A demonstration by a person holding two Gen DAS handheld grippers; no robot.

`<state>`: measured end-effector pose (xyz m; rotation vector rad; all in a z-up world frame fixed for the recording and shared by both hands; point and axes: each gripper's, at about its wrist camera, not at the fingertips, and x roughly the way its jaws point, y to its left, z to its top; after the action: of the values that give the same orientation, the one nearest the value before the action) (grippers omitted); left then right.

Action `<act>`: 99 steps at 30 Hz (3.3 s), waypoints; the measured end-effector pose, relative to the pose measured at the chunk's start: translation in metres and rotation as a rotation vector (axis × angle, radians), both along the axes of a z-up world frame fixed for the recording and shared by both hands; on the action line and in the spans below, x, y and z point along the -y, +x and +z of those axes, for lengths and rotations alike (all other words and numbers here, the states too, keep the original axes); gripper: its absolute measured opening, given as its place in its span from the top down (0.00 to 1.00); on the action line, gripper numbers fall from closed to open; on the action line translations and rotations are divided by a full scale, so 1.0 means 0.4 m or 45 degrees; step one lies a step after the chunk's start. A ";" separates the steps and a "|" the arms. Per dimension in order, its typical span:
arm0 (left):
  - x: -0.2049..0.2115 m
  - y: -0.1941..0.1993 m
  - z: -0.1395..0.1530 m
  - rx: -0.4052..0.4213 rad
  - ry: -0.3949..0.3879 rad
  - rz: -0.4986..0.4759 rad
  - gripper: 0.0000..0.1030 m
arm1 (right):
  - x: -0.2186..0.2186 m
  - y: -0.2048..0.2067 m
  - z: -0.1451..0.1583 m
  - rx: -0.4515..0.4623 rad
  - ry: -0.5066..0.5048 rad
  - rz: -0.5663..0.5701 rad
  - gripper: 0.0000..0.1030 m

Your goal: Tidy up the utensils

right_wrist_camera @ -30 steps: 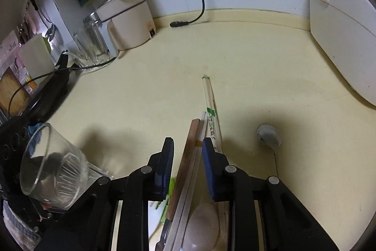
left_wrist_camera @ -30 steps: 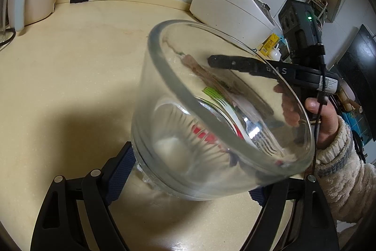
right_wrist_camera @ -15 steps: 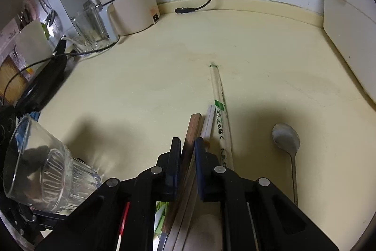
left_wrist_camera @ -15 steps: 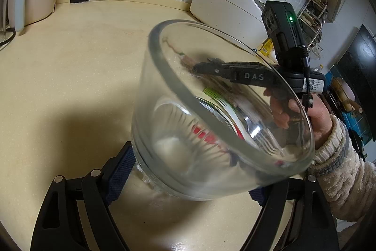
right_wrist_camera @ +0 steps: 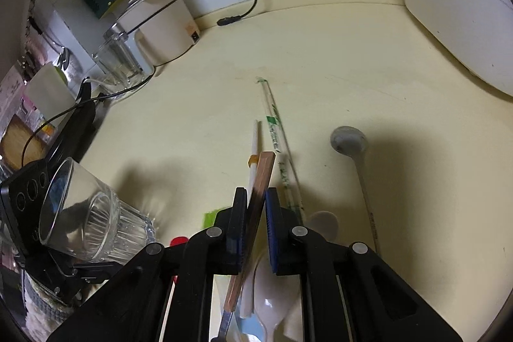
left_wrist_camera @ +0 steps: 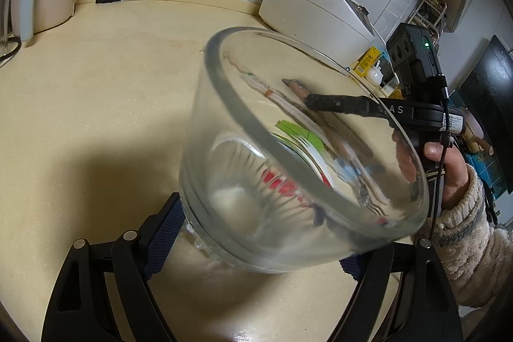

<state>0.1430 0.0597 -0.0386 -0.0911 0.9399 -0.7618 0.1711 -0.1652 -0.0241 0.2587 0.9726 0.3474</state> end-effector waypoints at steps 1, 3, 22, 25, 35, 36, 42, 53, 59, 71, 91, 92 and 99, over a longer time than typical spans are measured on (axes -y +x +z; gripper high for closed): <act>0.000 -0.001 0.000 0.000 0.000 0.000 0.16 | 0.002 0.003 -0.008 -0.020 -0.003 -0.008 0.89; 0.000 -0.001 0.000 0.000 0.000 0.000 0.16 | -0.002 0.007 -0.025 -0.045 -0.022 -0.015 0.89; 0.000 0.001 0.000 -0.001 0.000 0.001 0.16 | -0.041 0.016 -0.049 -0.036 -0.062 0.036 0.85; -0.001 0.000 0.000 -0.001 -0.001 0.001 0.16 | -0.048 0.012 -0.046 -0.018 -0.069 0.049 0.89; -0.002 0.002 0.000 -0.001 -0.001 0.000 0.16 | -0.022 -0.045 0.062 0.182 0.106 0.029 0.91; -0.002 0.001 0.000 -0.001 -0.001 0.000 0.16 | -0.021 -0.055 0.078 0.211 0.115 0.027 0.91; -0.002 0.002 0.000 -0.001 -0.001 0.000 0.16 | -0.025 -0.114 0.163 0.394 0.119 0.014 0.91; -0.002 0.003 0.000 -0.001 -0.002 0.000 0.16 | -0.027 -0.201 0.280 0.657 0.061 -0.029 0.91; -0.002 0.003 0.000 -0.001 -0.002 0.001 0.16 | -0.021 -0.226 0.308 0.712 0.055 -0.042 0.91; -0.003 0.003 0.000 -0.002 -0.003 0.001 0.16 | -0.015 -0.239 0.331 0.753 0.053 -0.057 0.91; -0.003 0.004 0.000 -0.003 -0.004 0.001 0.16 | -0.114 -0.273 0.552 0.993 0.236 0.103 0.91; -0.003 0.004 0.001 -0.003 -0.004 0.001 0.16 | -0.123 -0.270 0.547 0.987 0.237 0.114 0.91; 0.001 -0.001 0.002 -0.005 -0.009 0.001 0.16 | -0.154 -0.210 0.433 0.833 0.194 0.121 0.91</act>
<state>0.1428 0.0594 -0.0380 -0.0994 0.9410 -0.7647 0.0871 -0.1038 0.1489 0.2160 0.3143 0.5513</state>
